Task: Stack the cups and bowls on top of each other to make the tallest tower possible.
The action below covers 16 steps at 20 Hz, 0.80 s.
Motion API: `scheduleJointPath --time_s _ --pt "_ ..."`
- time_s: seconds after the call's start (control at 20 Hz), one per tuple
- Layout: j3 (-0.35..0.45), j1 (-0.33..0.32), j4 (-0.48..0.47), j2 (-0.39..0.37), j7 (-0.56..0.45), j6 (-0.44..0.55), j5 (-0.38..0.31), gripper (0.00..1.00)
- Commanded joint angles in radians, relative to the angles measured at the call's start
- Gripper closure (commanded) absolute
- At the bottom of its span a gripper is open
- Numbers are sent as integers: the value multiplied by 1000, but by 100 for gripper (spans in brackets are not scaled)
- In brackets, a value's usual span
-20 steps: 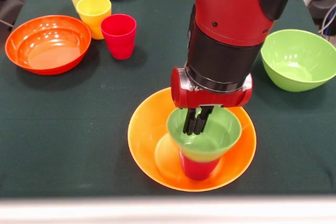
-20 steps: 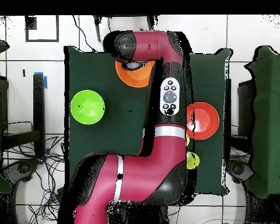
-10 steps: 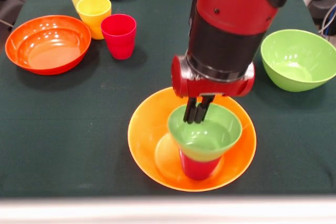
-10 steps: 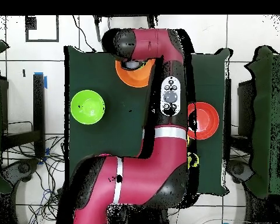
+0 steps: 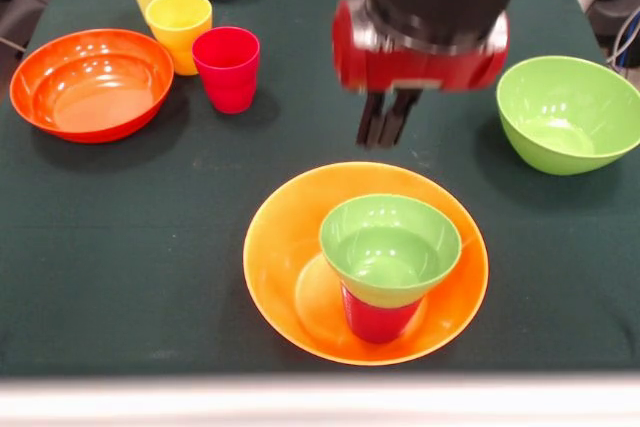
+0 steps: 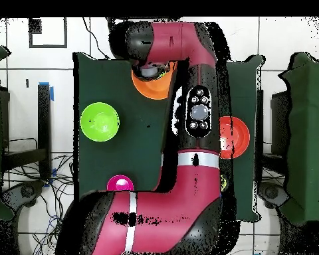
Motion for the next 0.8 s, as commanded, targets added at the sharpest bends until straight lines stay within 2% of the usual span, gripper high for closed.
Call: scheduleJointPath --time_s 0.05,0.25,0.4,0.65,0.8 --pt "35 -23 293 -170 -247 32 11 100" --pt "30 -82 592 -283 -248 -235 -16 100" --pt "44 -140 775 -361 -264 -387 -47 100" --pt "103 -255 1035 -484 -317 -553 -68 100" --pt "154 -337 1135 -516 -355 -635 -104 100"
